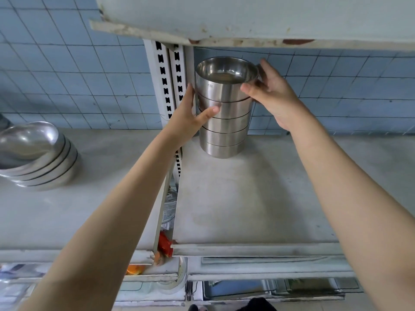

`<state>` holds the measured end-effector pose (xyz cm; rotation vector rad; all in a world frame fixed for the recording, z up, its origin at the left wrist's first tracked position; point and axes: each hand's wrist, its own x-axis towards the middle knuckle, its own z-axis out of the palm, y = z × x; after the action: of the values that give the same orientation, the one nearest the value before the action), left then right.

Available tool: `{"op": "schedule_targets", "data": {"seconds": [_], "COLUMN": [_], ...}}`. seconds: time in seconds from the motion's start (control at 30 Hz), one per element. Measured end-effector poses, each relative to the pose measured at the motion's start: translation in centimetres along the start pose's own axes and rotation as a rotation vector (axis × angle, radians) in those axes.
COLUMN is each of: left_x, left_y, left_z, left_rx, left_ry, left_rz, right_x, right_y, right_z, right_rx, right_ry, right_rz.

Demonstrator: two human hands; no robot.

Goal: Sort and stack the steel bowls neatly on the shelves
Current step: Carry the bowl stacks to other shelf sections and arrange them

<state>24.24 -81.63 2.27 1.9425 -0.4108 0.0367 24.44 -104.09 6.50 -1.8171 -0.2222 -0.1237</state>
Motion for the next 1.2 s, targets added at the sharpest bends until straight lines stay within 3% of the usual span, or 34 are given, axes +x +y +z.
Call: {"op": "schedule_targets", "data": {"seconds": [0.13, 0.27, 0.53, 0.67, 0.9, 0.97, 1.1, 1.2], "left_x": [-5.4, -9.1, -2.7, -1.4, -2.1, -3.6, -10.6, -16.6], "left_y": [0.9, 1.0, 2.4, 1.5, 2.6, 3.6, 4.3, 3.3], "left_z": [-0.7, 0.0, 2.6, 3.4, 3.4, 3.4, 1.4, -1.9], "left_rx": [0.231, 0.276, 0.12, 0.213, 0.289, 0.352, 0.589, 0.82], "left_ry": [0.128, 0.233, 0.29, 0.288, 0.27, 0.244, 0.295, 0.253], "left_rz": [-0.13, -0.169, -0.237, -0.16, -0.219, -0.205, -0.143, -0.138], "right_x": [-4.0, -3.9, 1.5, 1.8, 1.1, -1.1, -7.6, -11.9], "right_y": [0.6, 0.7, -0.5, -0.4, -1.9, -2.0, -1.1, 0.1], "right_z": [0.0, 0.3, -1.1, -1.7, -1.8, -1.3, 1.5, 5.5], "right_rx": [-0.074, -0.078, -0.23, -0.207, -0.314, -0.383, -0.544, -0.532], "right_ry": [0.111, 0.084, -0.035, -0.063, -0.154, -0.108, 0.1, 0.221], "right_rz": [-0.023, -0.063, -0.124, -0.186, -0.072, -0.077, -0.314, -0.43]}}
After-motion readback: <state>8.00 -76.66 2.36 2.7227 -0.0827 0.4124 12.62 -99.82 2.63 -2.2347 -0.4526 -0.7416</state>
